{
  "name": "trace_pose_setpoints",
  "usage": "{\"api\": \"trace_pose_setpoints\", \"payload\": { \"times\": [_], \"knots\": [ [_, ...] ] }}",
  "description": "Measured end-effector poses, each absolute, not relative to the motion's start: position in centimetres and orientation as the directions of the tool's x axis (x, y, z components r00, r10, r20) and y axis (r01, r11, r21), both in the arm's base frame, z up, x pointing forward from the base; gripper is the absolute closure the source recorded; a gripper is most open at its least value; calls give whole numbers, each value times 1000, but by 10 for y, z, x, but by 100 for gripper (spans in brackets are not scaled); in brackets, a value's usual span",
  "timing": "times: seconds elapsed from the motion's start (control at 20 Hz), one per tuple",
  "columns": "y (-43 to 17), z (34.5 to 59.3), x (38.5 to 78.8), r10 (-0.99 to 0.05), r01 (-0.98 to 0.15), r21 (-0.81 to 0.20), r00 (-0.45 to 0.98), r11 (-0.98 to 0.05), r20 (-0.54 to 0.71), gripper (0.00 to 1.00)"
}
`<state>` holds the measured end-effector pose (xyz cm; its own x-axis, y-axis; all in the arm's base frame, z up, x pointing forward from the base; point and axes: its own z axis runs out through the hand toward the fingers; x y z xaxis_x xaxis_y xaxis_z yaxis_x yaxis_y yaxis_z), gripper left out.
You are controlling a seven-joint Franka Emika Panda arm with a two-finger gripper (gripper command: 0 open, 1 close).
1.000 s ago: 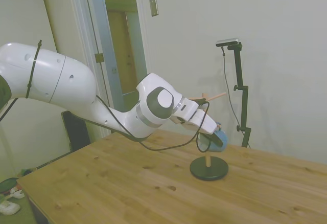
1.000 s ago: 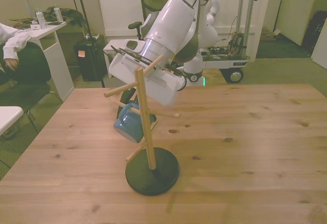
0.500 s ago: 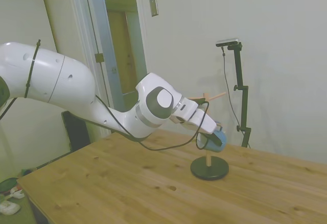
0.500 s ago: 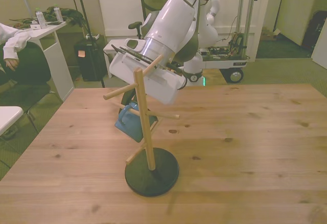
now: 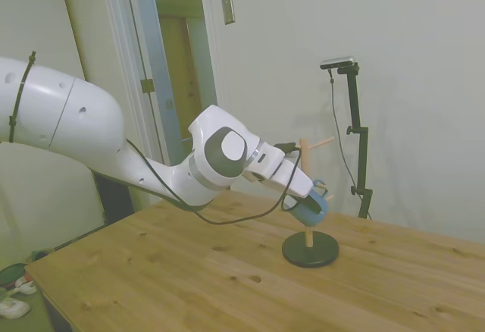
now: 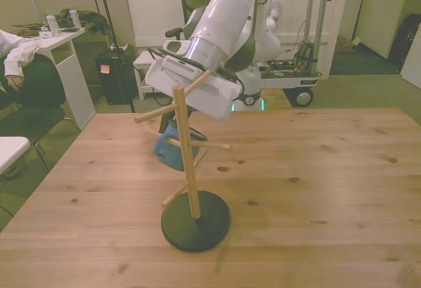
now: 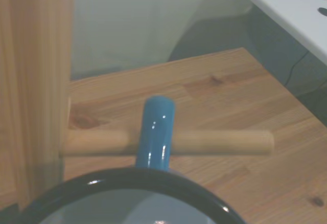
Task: Unload the mug
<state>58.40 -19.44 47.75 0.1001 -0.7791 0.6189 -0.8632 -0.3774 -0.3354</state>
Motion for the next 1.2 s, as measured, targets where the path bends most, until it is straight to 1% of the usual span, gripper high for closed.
{"api": "trace_pose_setpoints", "payload": {
  "times": [0.25, 0.5, 0.75, 0.95, 1.2],
  "knots": [
    [-196, 481, 576, -794, -859, -358, 87, -366, 602, 100],
    [-207, 474, 564, -805, -859, -365, 87, -359, 587, 100],
    [-221, 478, 556, -814, -856, -380, 78, -351, 575, 100],
    [-228, 479, 542, -822, -851, -392, 78, -350, 565, 100],
    [-239, 472, 521, -827, -847, -400, 78, -349, 557, 100]
  ]
}}
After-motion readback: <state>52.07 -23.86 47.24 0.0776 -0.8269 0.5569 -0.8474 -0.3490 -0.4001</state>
